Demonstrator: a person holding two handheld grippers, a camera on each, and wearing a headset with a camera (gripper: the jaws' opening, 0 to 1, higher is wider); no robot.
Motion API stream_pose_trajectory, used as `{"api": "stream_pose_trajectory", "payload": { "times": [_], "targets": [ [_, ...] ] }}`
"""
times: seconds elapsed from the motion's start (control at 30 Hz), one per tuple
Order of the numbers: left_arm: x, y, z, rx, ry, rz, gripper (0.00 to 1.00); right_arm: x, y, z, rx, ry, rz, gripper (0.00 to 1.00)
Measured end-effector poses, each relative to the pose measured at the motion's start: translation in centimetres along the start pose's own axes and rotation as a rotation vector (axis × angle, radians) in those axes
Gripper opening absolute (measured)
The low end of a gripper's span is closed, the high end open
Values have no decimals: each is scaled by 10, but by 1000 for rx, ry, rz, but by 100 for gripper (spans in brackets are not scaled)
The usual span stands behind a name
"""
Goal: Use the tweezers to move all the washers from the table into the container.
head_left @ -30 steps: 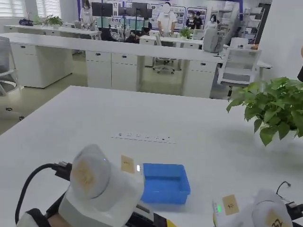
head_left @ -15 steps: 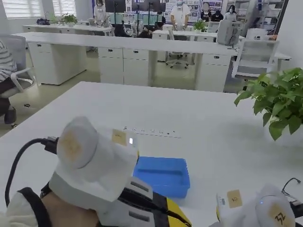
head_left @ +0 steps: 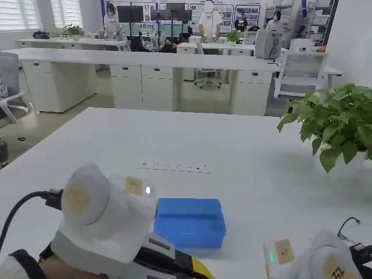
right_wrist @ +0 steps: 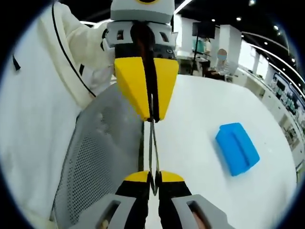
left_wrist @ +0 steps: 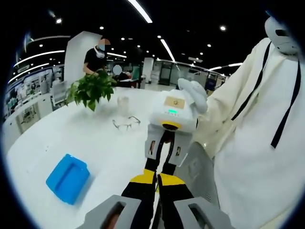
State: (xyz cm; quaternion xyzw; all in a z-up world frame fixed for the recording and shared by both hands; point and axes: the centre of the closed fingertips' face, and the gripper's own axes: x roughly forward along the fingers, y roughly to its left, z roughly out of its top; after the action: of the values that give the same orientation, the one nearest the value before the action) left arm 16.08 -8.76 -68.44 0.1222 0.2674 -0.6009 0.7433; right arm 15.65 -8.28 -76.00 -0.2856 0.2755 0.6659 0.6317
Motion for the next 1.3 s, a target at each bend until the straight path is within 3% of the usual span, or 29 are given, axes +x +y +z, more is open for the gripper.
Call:
{"api": "stream_pose_trajectory", "payload": {
  "times": [0.07, 0.13, 0.23, 0.3, 0.4, 0.47, 0.57, 0.63, 0.73, 0.93, 0.97, 1.03, 1.13, 1.3],
  "targets": [
    [2, -1, -16, -10, 81, -13, 9, 2, -5, 1, 4, 20, 9, 2],
    [4, -1, -23, -12, 109, -31, 14, 4, -8, -5, -32, 87, 21, 2],
    [6, 4, -30, -21, 144, -33, 14, 10, -11, -13, -90, 171, 38, 2],
    [6, 9, -38, -26, 204, -24, 16, 14, -11, -16, -109, 208, 64, 2],
    [10, 21, -43, -47, 238, 6, 16, 21, -14, -22, -144, 271, 84, 2],
    [15, 26, -45, -46, 229, 2, 16, 26, -15, -28, -153, 325, 103, 2],
    [21, 34, -59, -27, 271, 11, 13, 36, -23, -33, -170, 353, 95, 2],
    [23, 40, -72, -5, 322, 21, 12, 41, -25, -36, -165, 376, 108, 2],
    [32, 49, -93, -5, 373, 30, 10, 48, -29, -36, -173, 386, 116, 2],
    [43, 57, -110, -50, 384, 15, 0, 61, -40, -39, -190, 424, 114, 2],
    [44, 60, -113, -62, 394, 34, 0, 62, -43, -41, -193, 427, 116, 2],
    [44, 65, -118, -40, 393, 42, 0, 64, -47, -41, -181, 413, 116, 2],
    [44, 74, -120, -70, 375, 46, 0, 66, -52, -41, -163, 388, 107, 2],
    [44, 89, -124, -8, 382, 77, 0, 70, -68, -34, -131, 288, 66, 2]
  ]
}}
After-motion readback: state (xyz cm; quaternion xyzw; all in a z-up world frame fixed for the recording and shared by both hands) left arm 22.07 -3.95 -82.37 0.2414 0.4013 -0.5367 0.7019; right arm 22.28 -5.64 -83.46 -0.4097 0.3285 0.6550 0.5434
